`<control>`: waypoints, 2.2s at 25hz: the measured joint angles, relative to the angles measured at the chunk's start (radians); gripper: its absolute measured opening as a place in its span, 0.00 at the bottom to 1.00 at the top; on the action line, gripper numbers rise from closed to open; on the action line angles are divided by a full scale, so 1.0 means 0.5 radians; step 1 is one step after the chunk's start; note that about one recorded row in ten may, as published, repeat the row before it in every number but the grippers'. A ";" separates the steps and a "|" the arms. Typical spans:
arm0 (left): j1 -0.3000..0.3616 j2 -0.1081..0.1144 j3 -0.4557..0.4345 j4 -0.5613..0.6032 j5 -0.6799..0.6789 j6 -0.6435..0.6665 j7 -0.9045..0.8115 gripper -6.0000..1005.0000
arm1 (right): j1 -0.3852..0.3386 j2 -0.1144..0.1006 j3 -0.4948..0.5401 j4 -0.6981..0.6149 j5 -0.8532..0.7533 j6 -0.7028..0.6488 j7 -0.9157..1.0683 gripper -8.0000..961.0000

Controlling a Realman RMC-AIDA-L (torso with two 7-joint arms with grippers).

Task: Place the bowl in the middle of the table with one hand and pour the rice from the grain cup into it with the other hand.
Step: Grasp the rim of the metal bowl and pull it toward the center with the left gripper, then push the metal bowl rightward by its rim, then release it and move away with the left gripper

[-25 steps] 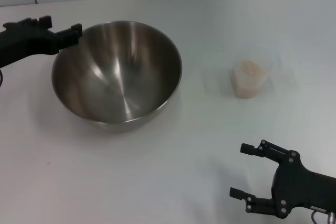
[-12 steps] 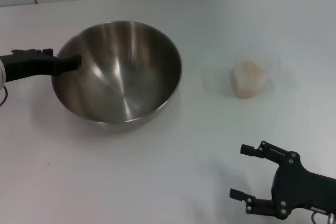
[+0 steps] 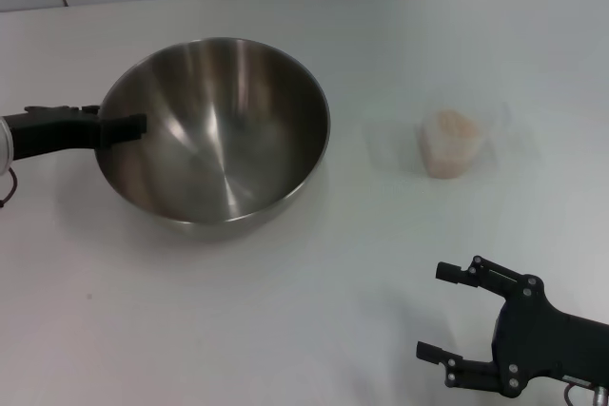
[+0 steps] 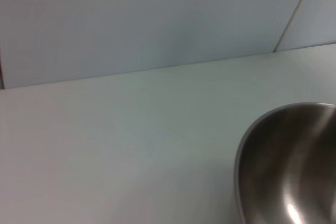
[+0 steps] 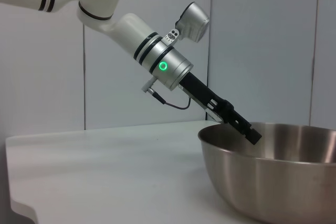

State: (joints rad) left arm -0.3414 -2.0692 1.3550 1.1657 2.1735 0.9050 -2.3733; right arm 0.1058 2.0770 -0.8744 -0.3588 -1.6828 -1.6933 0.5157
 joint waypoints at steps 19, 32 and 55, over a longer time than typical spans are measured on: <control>-0.137 0.000 -0.062 -0.059 0.016 0.194 -0.033 0.16 | 0.000 0.000 -0.005 -0.005 0.000 -0.004 0.000 0.87; -0.280 0.000 -0.285 -0.095 -0.091 0.419 -0.016 0.05 | 0.005 0.000 0.000 -0.007 0.000 -0.008 0.000 0.87; -0.389 -0.006 -0.005 -0.410 -0.567 -0.035 0.647 0.11 | 0.007 0.000 -0.010 -0.009 0.000 -0.003 -0.001 0.87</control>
State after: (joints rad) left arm -0.5359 -2.0721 1.3525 0.9606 1.8901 0.8876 -2.0496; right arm 0.1094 2.0770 -0.8794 -0.3635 -1.6827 -1.6950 0.5153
